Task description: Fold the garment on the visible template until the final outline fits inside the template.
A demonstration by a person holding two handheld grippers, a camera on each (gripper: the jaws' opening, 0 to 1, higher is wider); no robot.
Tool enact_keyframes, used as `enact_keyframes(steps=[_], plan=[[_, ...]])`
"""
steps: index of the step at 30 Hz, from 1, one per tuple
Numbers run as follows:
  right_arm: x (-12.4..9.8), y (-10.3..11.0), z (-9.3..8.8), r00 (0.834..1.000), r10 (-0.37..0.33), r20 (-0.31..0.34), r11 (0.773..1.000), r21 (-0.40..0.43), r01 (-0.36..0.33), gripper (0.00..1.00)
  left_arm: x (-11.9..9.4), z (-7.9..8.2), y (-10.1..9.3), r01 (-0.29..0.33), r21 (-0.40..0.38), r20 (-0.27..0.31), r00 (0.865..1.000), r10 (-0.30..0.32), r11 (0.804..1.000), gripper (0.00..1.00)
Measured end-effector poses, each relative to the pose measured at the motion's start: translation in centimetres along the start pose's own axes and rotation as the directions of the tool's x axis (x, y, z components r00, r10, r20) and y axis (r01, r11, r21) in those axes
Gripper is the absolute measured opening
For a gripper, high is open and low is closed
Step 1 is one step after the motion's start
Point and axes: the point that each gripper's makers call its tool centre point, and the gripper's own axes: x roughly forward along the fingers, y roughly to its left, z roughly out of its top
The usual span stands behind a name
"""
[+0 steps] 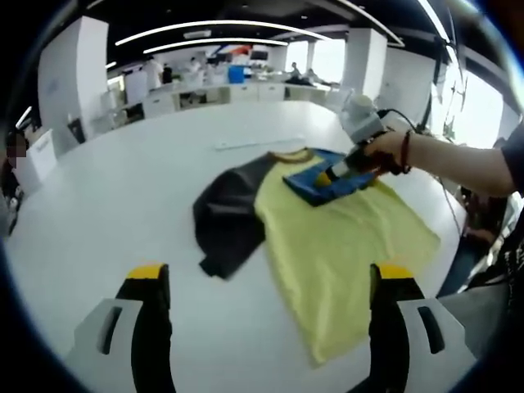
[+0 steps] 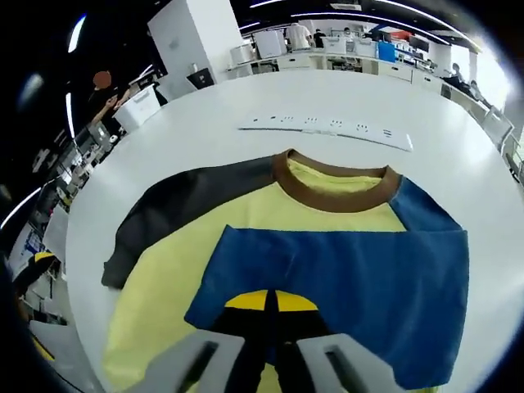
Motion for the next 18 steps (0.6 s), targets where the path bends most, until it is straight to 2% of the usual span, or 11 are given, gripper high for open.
enact_keyframes(steps=[8,18], plan=[[-1.1,0.8,0.9,0.999,0.027,0.029,1.0,0.004,-0.027,0.0,-0.1,0.1,-0.1,-0.002,-0.002,0.003,1.0,0.002,1.0,0.98],[-2.0,3.2,2.7,0.993,0.091,0.078,0.996,0.011,-0.092,0.0,-0.6,0.3,-0.3,0.0,-0.002,0.015,1.0,0.0,1.0,0.98]])
